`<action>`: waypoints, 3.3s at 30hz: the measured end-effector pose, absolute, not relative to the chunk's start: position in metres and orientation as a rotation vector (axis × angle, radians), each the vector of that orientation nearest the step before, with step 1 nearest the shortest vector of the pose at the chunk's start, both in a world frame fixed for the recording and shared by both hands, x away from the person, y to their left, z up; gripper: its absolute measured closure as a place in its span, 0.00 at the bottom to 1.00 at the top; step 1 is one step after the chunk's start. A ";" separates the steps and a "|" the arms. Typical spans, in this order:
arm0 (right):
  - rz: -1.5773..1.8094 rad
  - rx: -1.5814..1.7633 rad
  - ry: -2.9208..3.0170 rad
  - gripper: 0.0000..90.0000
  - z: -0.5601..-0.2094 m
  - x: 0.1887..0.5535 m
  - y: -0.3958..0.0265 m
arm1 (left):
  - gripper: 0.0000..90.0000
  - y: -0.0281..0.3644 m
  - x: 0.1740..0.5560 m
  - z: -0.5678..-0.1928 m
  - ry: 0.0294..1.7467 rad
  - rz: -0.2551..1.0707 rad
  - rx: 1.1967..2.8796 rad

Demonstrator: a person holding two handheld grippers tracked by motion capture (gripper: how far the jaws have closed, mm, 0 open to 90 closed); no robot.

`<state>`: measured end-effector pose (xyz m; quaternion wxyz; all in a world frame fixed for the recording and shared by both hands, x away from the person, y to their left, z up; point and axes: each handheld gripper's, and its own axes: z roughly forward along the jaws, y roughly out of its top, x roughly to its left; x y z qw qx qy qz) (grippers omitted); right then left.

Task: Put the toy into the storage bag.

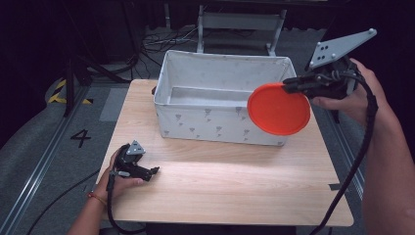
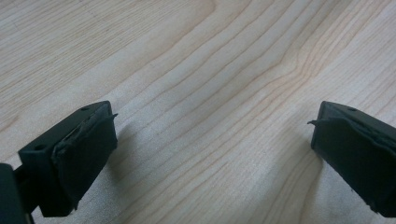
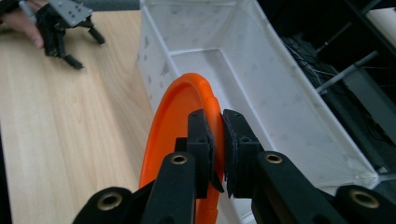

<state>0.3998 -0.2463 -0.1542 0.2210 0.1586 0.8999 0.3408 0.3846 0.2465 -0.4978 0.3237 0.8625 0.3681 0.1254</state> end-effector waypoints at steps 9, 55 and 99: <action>0.995 0.468 2.431 0.92 -0.141 0.426 -0.245 | 0.01 0.247 0.385 -0.498 0.964 0.328 2.264; 0.791 0.566 2.562 0.91 -0.239 0.527 -0.249 | 0.01 0.247 0.384 -0.498 0.968 0.335 2.260; 0.195 0.423 2.935 0.87 -0.311 0.534 -0.226 | 0.02 0.247 0.384 -0.498 0.970 0.336 2.259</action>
